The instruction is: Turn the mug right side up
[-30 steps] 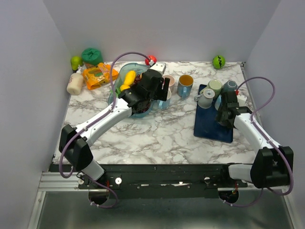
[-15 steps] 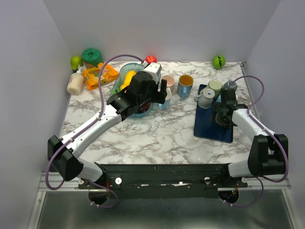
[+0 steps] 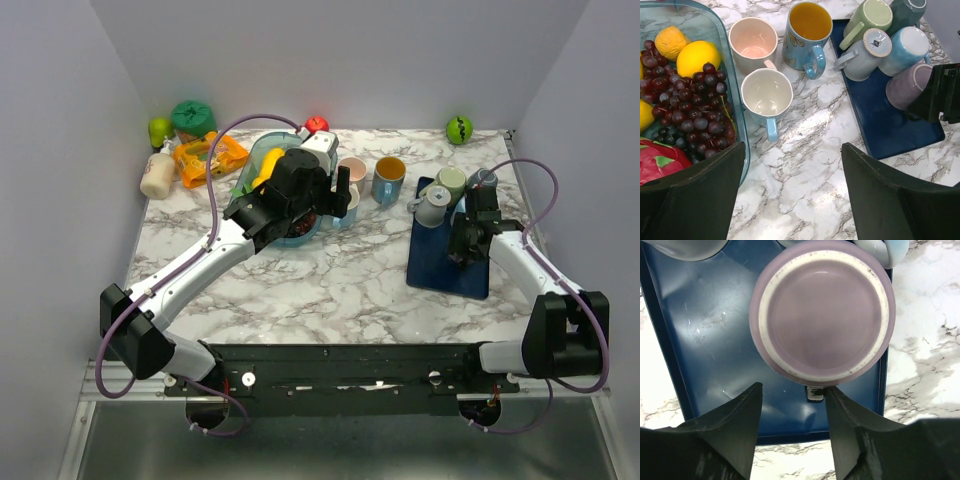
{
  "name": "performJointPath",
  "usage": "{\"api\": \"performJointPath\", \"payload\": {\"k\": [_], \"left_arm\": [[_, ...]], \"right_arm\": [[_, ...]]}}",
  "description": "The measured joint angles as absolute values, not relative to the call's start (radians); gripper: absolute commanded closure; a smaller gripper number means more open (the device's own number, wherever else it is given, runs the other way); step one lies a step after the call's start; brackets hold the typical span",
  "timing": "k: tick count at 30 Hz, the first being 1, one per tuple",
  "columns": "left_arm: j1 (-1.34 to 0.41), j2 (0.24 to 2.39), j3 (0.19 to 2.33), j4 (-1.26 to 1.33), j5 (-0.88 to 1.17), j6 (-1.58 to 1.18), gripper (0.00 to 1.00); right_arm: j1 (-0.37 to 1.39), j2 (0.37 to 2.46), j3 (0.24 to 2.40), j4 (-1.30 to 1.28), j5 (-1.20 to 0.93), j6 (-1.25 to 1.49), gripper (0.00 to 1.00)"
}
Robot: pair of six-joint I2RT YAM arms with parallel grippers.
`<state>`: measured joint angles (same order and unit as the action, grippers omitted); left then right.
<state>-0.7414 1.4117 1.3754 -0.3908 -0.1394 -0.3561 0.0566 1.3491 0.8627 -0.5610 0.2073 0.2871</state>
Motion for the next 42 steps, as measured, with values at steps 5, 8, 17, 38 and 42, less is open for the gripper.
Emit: {"api": "performJointPath", "payload": {"k": [5, 8, 17, 38, 42], "left_arm": [[-0.74, 1.412, 1.37, -0.391, -0.136, -0.363, 0.14], [-0.739, 1.412, 1.364, -0.391, -0.136, -0.366, 0.14], [-0.739, 1.411, 1.36, -0.391, -0.126, -0.368, 0.14], [-0.733, 1.372, 1.36, -0.36, -0.027, -0.386, 0.14], [-0.732, 1.34, 1.36, -0.321, 0.039, -0.398, 0.13]], "right_arm": [[0.057, 1.359, 0.862, -0.561, 0.224, 0.303, 0.6], [0.057, 1.381, 0.862, -0.562, 0.233, 0.316, 0.64], [0.057, 1.402, 0.862, -0.563, 0.252, 0.344, 0.99], [0.086, 1.017, 0.897, -0.589, 0.041, 0.309, 0.99], [0.096, 0.923, 0.953, -0.586, -0.051, 0.308, 0.99]]}}
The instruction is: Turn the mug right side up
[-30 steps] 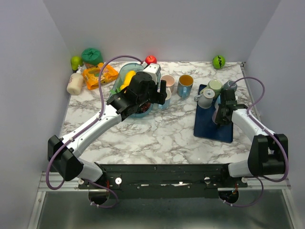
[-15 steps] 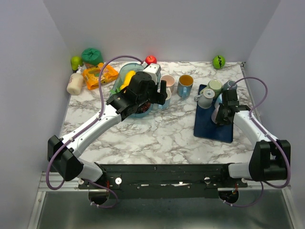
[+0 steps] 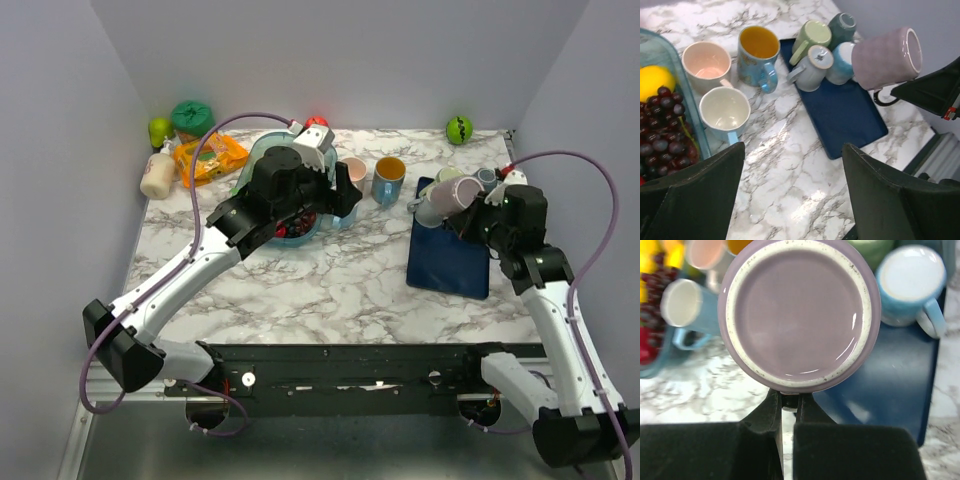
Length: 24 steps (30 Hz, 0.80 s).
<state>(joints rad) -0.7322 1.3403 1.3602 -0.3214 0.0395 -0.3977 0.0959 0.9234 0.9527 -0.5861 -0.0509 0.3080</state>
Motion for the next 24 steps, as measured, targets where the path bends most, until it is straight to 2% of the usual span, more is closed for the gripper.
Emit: {"api": "performJointPath", "payload": {"k": [7, 19, 22, 24], "left_arm": [[-0.732, 1.282, 1.345, -0.183, 0.231, -0.469, 0.11], [-0.732, 1.279, 1.326, 0.109, 0.48, -0.73, 0.09], [-0.735, 1.294, 1.326, 0.204, 0.524, -0.812, 0.11], [-0.741, 1.313, 1.327, 0.262, 0.549, -0.86, 0.18]], "right_arm": [[0.104, 0.786, 1.041, -0.525, -0.238, 0.334, 0.99], [0.108, 0.693, 1.078, -0.142, -0.532, 0.566, 0.99], [0.11, 0.693, 1.078, -0.043, -0.57, 0.637, 0.99], [0.112, 0.693, 1.078, 0.016, -0.587, 0.681, 0.99]]}}
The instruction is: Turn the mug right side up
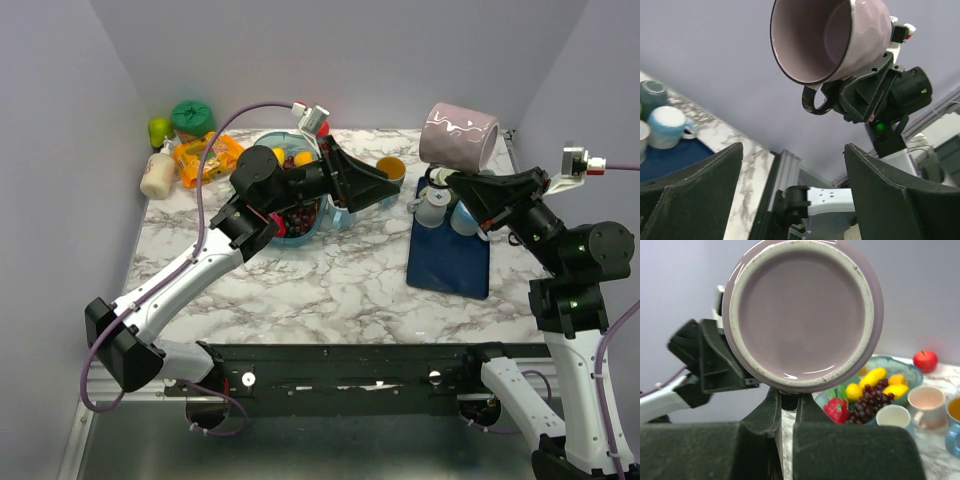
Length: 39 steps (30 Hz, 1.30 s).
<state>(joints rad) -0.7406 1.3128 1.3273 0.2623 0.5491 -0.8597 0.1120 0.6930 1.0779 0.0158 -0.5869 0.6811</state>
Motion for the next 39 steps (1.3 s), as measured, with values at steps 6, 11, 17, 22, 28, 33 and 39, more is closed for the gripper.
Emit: {"api": "performJointPath", "payload": {"k": [6, 11, 17, 22, 28, 33, 39], "left_arm": [[-0.771, 1.382, 1.353, 0.358, 0.587, -0.981, 0.38], [-0.796, 1.405, 1.369, 0.442, 0.592, -1.076, 0.39], [-0.823, 1.422, 1.401, 0.52, 0.592, -1.132, 0.47], [-0.837, 1.45, 1.416, 0.543, 0.59, -1.156, 0.51], [-0.859, 1.507, 1.461, 0.555, 0.582, -1.177, 0.55], [-0.87, 1.552, 1.511, 0.564, 0.581, -1.191, 0.65], [-0.879, 1.576, 1.525, 0.605, 0.581, -1.207, 1.0]], "right_arm": [[0.123, 0.695, 1.078, 0.143, -0.626, 0.762, 0.99], [0.137, 0.698, 1.072, 0.203, -0.642, 0.791, 0.99], [0.143, 0.699, 1.055, 0.224, -0.651, 0.797, 0.99], [0.145, 0.699, 1.046, 0.238, -0.654, 0.801, 0.99], [0.148, 0.7, 1.046, 0.251, -0.682, 0.812, 0.99], [0.149, 0.7, 1.046, 0.261, -0.686, 0.815, 0.99], [0.149, 0.701, 1.046, 0.269, -0.685, 0.831, 0.99]]}}
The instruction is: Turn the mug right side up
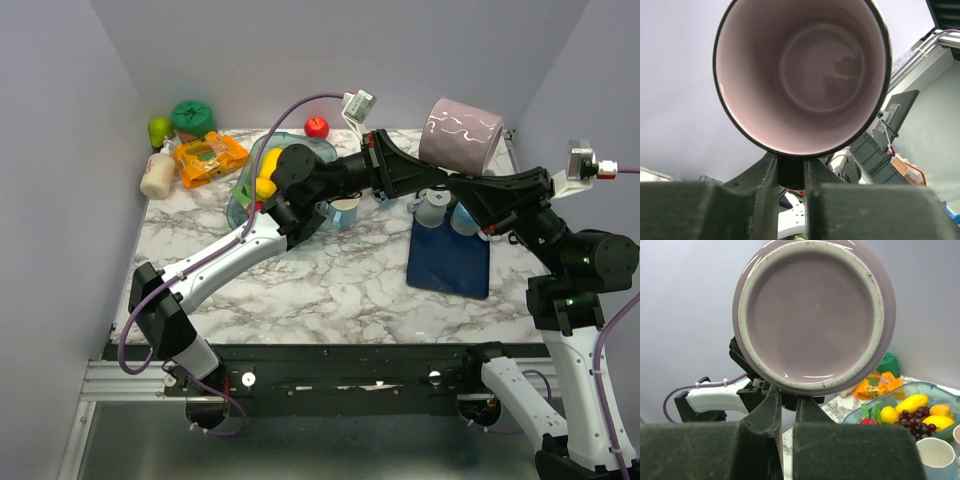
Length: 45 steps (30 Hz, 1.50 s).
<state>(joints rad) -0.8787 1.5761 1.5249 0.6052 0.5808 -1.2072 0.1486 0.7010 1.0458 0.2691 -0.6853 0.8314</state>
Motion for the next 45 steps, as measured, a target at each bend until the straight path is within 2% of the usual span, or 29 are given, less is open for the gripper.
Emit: {"api": "performJointPath", "payload": {"k": [3, 4, 6, 9, 10, 18, 19, 22, 31, 45], "left_arm": [[-0.878, 1.577, 1.525, 0.614, 0.58, -1.209, 1.0], [-0.878, 1.577, 1.526, 0.612, 0.579, -1.204, 1.0], [-0.879, 1.577, 1.526, 0.603, 0.574, -1.192, 1.0], [-0.879, 1.571, 1.526, 0.554, 0.55, -1.13, 1.0], [-0.879, 1.566, 1.526, 0.526, 0.537, -1.108, 1.0], [-0.882, 1.509, 1.541, 0.138, 0.339, -0.82, 1.0], [-0.882, 1.508, 1.551, 0.082, 0.311, -0.778, 1.0], [-0.881, 1.508, 1.573, -0.06, 0.23, -0.671, 1.0], [-0.881, 1.526, 1.58, -0.357, 0.025, -0.444, 1.0], [-0.916, 1.825, 1.582, -0.482, -0.208, -0.408, 1.0]], "right_arm": [[0.149, 0.701, 1.047, 0.259, -0.673, 0.836, 0.99], [0.149, 0.7, 1.053, 0.241, -0.669, 0.835, 0.96], [0.149, 0.699, 1.067, 0.198, -0.66, 0.82, 0.83], [0.15, 0.699, 1.091, 0.103, -0.619, 0.792, 0.54], [0.149, 0.699, 1.095, 0.065, -0.601, 0.773, 0.41], [0.15, 0.714, 1.129, -0.218, -0.442, 0.664, 0.18], [0.15, 0.715, 1.13, -0.247, -0.423, 0.653, 0.11], [0.15, 0.714, 1.138, -0.358, -0.331, 0.633, 0.0], [0.15, 0.745, 1.176, -0.626, -0.097, 0.592, 0.0], [0.15, 0.805, 1.156, -0.737, 0.03, 0.585, 0.0]]}}
